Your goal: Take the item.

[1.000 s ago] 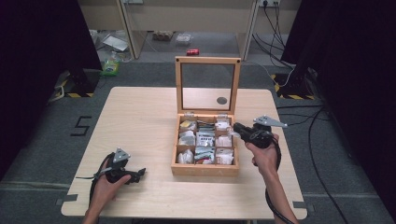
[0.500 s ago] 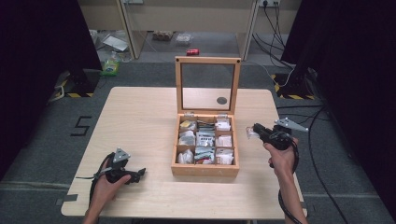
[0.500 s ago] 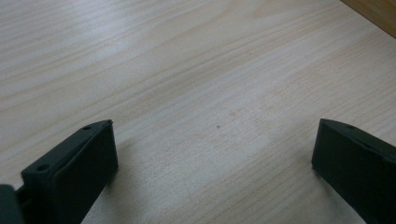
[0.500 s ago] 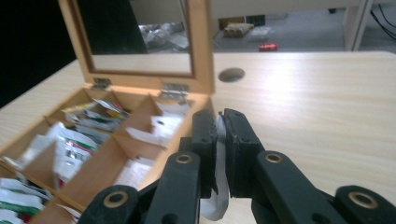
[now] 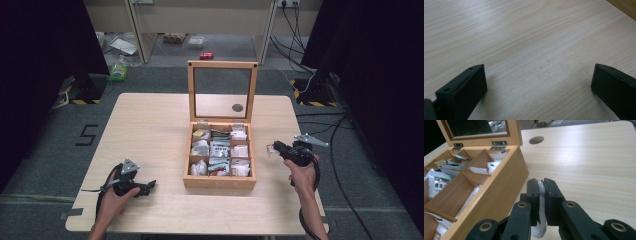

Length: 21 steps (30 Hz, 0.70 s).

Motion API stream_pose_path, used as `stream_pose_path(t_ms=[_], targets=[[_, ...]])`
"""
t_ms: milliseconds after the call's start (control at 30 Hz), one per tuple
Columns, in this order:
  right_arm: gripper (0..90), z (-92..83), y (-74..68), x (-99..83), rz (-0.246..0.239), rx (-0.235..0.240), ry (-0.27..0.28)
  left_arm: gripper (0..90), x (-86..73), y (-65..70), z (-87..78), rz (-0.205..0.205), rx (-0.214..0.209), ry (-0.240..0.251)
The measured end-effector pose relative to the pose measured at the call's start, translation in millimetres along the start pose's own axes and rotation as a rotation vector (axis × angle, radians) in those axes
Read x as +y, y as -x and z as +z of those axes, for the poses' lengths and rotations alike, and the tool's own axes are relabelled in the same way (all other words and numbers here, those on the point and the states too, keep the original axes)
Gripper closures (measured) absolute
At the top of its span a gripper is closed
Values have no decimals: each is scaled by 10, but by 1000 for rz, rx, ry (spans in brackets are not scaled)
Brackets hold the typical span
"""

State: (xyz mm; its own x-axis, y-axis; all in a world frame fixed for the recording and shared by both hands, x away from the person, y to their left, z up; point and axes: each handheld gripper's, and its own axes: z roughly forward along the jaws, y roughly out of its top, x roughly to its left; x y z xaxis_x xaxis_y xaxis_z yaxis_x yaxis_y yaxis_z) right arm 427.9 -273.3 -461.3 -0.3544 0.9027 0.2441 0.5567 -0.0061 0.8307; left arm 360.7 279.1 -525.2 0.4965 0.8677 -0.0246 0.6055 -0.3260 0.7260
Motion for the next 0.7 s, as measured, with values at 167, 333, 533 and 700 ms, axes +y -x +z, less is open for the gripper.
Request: stream_pose_path(t_ms=[167, 333, 533, 700], targets=[[837, 76, 16, -91, 18, 5, -30, 0, 0, 0, 0, 0, 0, 0], [836, 132, 17, -150, 25, 14, -55, 0, 0, 0, 0, 0, 0, 0], [834, 193, -25, -206, 23, 23, -82, 0, 0, 0, 0, 0, 0, 0], [825, 251, -44, -259, 17, 21, -108, 0, 0, 0, 0, 0, 0, 0]])
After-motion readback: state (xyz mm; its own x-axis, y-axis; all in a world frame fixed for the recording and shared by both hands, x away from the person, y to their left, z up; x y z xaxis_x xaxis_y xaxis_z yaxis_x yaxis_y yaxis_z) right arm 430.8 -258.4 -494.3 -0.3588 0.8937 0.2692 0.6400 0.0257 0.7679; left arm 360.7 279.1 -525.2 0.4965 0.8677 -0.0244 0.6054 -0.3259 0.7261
